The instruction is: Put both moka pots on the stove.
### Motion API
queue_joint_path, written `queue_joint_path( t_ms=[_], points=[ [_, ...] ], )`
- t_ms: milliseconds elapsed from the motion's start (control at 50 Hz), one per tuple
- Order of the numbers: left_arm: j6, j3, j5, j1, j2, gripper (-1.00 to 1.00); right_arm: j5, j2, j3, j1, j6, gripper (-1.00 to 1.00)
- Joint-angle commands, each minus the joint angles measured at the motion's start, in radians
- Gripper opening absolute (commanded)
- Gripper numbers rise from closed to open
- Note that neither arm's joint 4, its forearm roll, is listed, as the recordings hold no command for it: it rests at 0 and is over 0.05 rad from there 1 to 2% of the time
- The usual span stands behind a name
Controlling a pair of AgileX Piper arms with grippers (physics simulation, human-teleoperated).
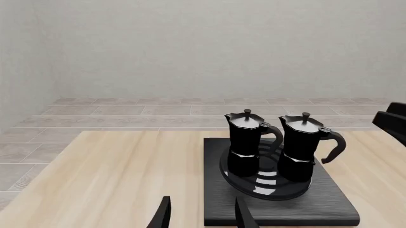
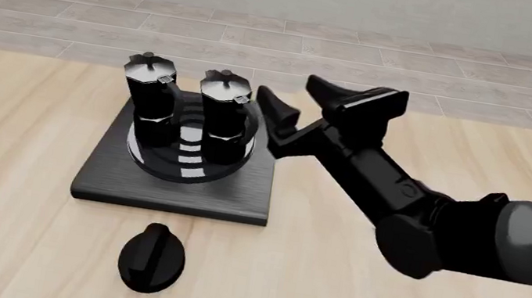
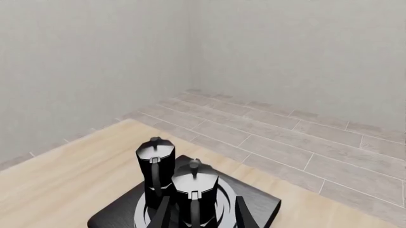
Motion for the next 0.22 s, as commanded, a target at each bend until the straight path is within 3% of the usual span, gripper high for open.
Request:
queue_joint_path(
  t_ms=[20,220],
  points=[
    [0.000,0.000,0.000,0.000,0.000,1.00,0.018,-0.042,0.012,-0.007,0.002,1.00],
    [0.000,0.000,0.000,0.000,0.000,1.00,0.047,-0.090,0.018,-0.012,0.005,1.00]
  ],
)
